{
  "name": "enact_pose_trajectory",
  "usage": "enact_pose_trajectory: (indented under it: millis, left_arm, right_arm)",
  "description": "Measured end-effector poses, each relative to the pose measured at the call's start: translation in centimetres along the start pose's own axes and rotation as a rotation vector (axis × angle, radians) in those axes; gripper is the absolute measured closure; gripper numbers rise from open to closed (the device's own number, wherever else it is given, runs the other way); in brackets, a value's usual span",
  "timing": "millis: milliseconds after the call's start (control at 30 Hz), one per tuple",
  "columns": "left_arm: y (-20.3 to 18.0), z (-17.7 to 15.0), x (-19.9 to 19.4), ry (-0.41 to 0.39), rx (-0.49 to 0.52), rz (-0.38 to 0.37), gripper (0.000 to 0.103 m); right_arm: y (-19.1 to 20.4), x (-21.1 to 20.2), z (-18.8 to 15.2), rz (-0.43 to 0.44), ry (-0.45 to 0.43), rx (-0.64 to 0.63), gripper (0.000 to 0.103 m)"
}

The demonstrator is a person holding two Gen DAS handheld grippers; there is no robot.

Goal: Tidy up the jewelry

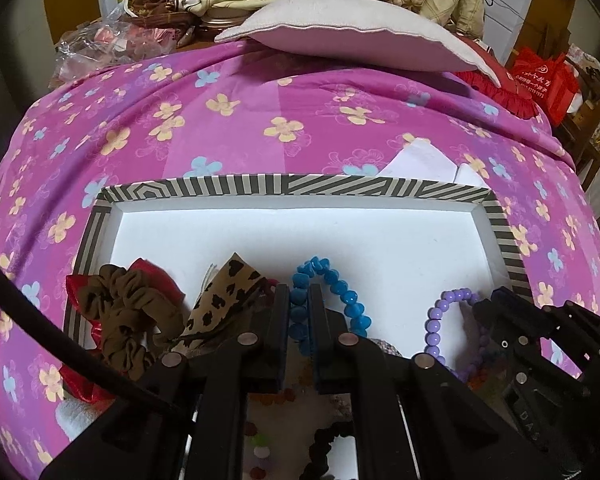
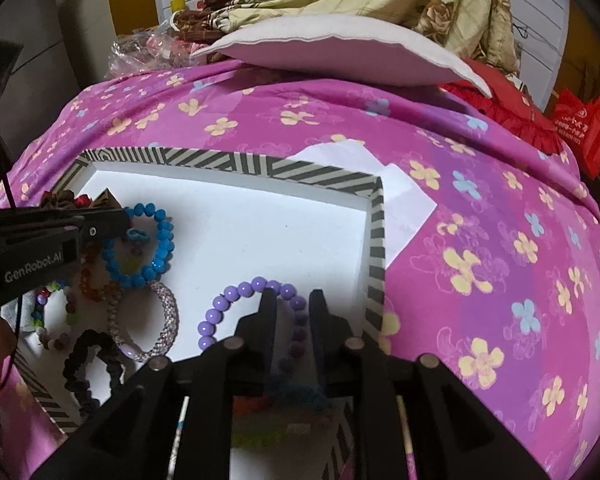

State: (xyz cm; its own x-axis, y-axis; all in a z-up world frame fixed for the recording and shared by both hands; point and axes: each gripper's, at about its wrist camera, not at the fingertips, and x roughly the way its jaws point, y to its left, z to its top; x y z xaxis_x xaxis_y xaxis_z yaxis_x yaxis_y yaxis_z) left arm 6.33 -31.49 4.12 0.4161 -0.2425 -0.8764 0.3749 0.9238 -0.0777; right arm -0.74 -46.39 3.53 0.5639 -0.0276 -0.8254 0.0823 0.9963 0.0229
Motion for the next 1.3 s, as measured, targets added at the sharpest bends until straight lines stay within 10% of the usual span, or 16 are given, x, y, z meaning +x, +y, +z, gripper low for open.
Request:
enact_pose_trajectory:
  millis: [433,1300]
  left_arm:
    - [-0.5,-3.0,-6.0,-0.071,0.028,0.005,0.078]
    - [2.0,-13.9,-17.0,-0.254,-0.033,0.13,0.077]
  right_arm:
    - [1.2,-6.4,-2.2,0.044,-0.08,0.055,0.056]
    - [7.9,-16.5,-8.1,-0.018,-0.227,0.032,0.032]
